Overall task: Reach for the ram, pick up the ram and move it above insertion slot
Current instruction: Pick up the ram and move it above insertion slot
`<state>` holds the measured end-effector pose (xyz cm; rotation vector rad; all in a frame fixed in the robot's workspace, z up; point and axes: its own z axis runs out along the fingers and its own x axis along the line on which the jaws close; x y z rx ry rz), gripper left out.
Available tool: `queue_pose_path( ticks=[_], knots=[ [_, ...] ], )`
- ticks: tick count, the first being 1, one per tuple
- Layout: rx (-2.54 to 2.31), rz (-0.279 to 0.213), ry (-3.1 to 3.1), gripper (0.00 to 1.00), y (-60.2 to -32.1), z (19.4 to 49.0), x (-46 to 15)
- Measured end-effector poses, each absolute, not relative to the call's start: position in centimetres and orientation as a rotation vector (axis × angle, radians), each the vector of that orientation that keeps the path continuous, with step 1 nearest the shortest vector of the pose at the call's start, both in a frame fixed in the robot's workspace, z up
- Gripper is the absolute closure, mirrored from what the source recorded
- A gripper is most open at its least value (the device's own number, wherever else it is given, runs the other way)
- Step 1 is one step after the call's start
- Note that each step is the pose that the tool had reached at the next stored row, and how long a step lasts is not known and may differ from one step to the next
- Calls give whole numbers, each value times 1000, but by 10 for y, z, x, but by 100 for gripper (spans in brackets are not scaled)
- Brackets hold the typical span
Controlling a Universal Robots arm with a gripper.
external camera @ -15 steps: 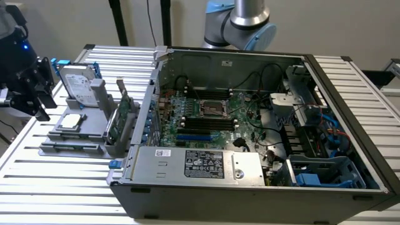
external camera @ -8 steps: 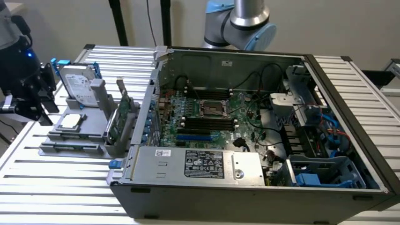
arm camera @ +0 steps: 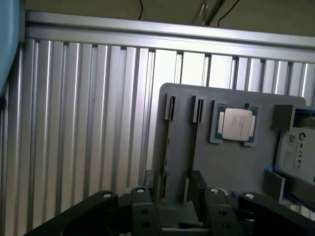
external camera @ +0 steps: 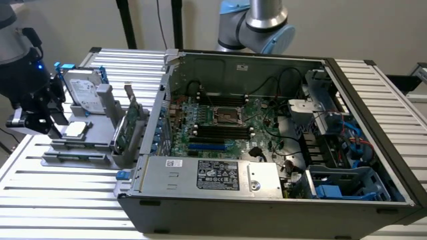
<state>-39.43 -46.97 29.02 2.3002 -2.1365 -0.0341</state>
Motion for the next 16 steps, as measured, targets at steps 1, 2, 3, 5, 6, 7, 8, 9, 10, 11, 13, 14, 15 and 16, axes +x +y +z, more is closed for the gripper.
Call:
queue_pose_path(
  ticks=[1,2,3,5,6,7,8,9,10,11,13,14,15,16],
  knots=[
    [2301,-34,-2137,58,-470,288,-393],
    [2300,-34,-2137,58,-470,286,-392],
    [2300,-34,-2137,58,-470,285,-392],
    [2299,-34,-2138,58,-470,281,-391],
    [2298,-34,-2139,58,-470,279,-390],
    [2297,-34,-2140,58,-470,277,-390],
    [2297,-34,-2141,58,-470,275,-390],
    [2296,-34,-2141,58,-470,274,-389],
    [2296,-34,-2141,58,-470,272,-389],
    [2296,-34,-2141,58,-470,270,-389],
    [2296,-34,-2141,58,-470,266,-389],
    [2296,-34,-2141,58,-470,265,-389],
    [2296,-34,-2141,58,-470,263,-389],
    [2296,-34,-2141,58,-470,261,-389]
  ],
)
